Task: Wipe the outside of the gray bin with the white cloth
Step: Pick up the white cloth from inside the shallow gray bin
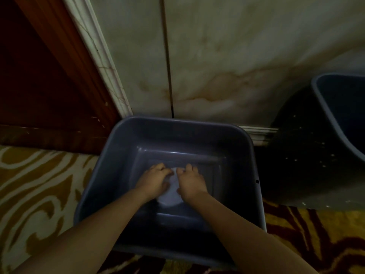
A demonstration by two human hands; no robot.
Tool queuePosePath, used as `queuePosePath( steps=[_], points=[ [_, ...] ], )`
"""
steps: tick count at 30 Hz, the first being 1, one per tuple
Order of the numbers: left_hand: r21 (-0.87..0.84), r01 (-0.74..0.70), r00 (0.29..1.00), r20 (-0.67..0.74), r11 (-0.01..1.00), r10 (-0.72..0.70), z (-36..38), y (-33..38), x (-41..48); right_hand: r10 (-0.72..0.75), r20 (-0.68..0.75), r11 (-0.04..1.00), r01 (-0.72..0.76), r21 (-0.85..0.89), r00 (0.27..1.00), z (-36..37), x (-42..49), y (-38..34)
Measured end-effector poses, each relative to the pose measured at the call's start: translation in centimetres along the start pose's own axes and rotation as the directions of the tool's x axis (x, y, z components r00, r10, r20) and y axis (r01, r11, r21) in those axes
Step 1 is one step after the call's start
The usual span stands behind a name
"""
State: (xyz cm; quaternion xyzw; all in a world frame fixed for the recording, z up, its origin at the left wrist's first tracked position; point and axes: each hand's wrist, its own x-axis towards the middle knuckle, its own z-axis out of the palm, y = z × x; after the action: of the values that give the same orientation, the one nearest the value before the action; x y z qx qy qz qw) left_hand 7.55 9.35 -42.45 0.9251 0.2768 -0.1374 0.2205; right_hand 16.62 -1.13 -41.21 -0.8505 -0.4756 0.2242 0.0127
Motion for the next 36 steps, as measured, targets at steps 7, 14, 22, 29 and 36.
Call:
queuePosePath(
  steps=[7,14,22,29,36],
  points=[
    [0.056,-0.096,0.991,-0.093,0.994,0.101,-0.4,1.1,-1.1,0.022,-0.055,0.992,-0.015,0.125,0.998,-0.9,-1.8,0.6],
    [-0.276,-0.096,0.978,-0.203,0.956,0.039,-6.5,5.6,-2.9,0.099,-0.163,0.968,-0.057,0.246,0.982,-8.1,-4.8,2.4],
    [-0.624,-0.02,0.974,-0.189,0.781,-0.126,-12.5,13.8,-6.2,0.311,-0.196,0.54,-0.003,0.842,0.93,-14.8,-10.3,4.1],
    [-0.758,0.0,0.996,0.061,0.652,0.072,-14.3,17.5,-9.2,0.347,-0.171,0.384,0.027,0.923,0.922,-16.8,-13.7,5.0],
    [-0.376,-0.217,0.956,-0.268,0.901,0.118,-17.8,20.6,-11.3,0.437,-0.255,0.457,0.032,0.889,0.863,-16.2,-18.2,7.0]
  ],
)
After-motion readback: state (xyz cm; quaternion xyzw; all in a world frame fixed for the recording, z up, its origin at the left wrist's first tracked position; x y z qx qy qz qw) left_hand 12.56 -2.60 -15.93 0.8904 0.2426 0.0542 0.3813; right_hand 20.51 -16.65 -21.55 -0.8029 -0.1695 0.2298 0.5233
